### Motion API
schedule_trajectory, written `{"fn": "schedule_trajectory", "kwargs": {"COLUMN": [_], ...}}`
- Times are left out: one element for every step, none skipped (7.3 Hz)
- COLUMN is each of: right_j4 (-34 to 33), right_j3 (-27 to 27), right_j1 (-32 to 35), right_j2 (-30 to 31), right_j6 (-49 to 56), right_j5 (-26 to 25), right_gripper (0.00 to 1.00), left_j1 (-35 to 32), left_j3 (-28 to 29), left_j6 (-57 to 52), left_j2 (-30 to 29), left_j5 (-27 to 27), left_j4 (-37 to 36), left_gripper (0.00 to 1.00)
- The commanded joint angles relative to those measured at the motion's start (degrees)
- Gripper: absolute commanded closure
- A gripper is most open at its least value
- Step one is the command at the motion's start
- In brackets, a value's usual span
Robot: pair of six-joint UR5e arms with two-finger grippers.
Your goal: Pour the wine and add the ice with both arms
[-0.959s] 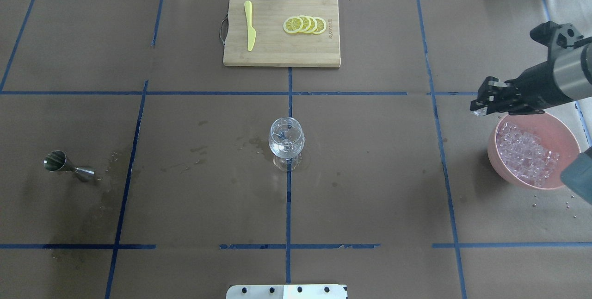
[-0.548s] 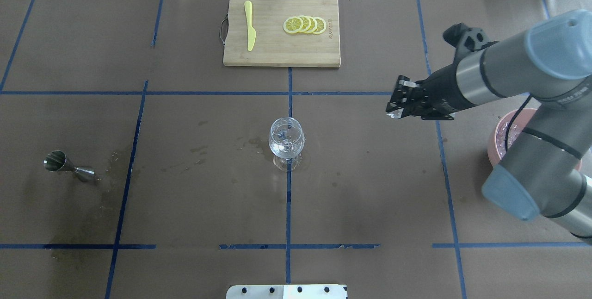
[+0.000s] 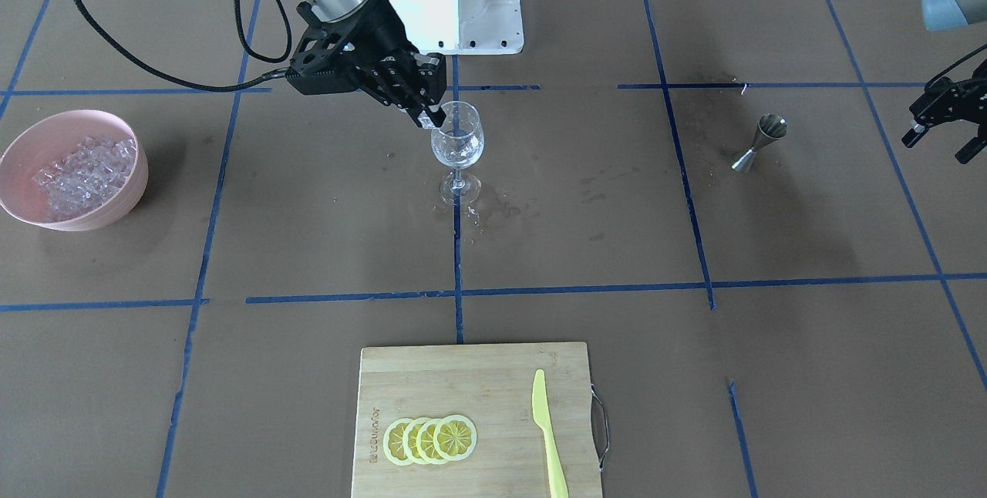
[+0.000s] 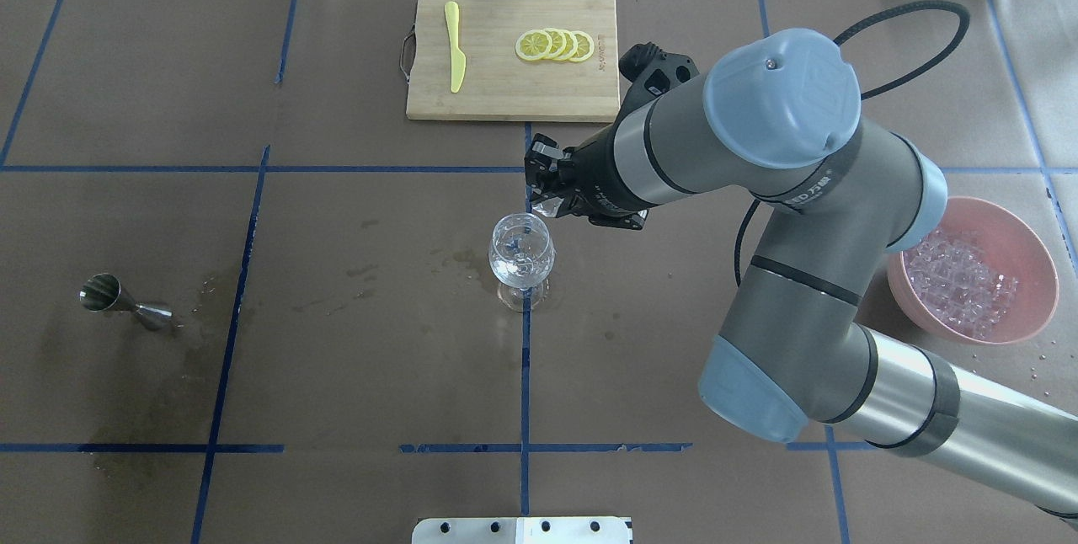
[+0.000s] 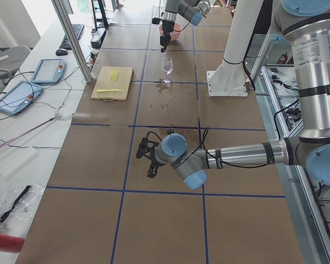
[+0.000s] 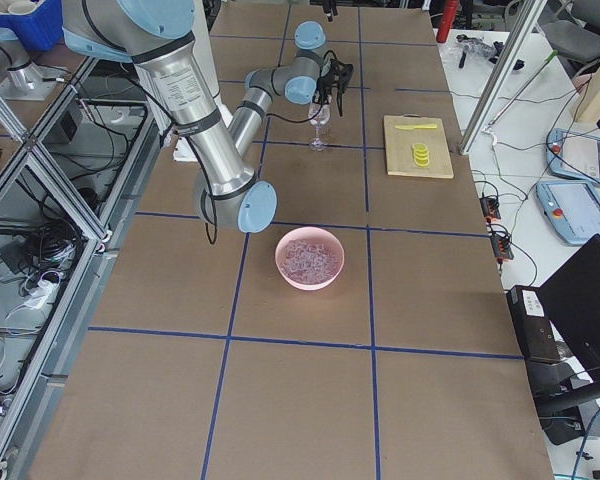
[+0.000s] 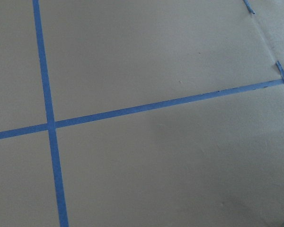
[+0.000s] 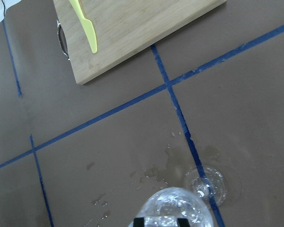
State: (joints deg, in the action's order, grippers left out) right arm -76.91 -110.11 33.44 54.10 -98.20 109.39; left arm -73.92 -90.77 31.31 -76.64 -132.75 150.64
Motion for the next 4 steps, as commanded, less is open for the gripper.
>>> {"fn": "schedule_trajectory", "kwargs": {"right_j4": [-0.08, -0.08, -0.17, -0.17], "right_j3": [0.51, 0.51, 0.6, 0.6], "right_j1": [-2.15, -2.42, -2.42, -2.51], "right_j2": [-1.45, -1.46, -1.46, -1.28], "right_j6": [-0.76, -0.85, -0.85, -0.94], "right_j5": [-1.89, -1.99, -1.99, -1.99], "right_gripper": [1.0, 1.0, 0.7, 0.14], "left_j1": [0.0, 0.0, 0.0, 0.0], "left_j3": [0.24, 0.33, 0.24, 0.15], "left_j6": [0.07, 0.07, 0.07, 0.07], "left_j2": [0.0, 0.0, 0.0, 0.0], "left_j5": [0.12, 0.12, 0.12, 0.12], "left_j4": [0.0, 0.0, 0.0, 0.0], "left_gripper": [0.0, 0.0, 0.0, 0.0]}}
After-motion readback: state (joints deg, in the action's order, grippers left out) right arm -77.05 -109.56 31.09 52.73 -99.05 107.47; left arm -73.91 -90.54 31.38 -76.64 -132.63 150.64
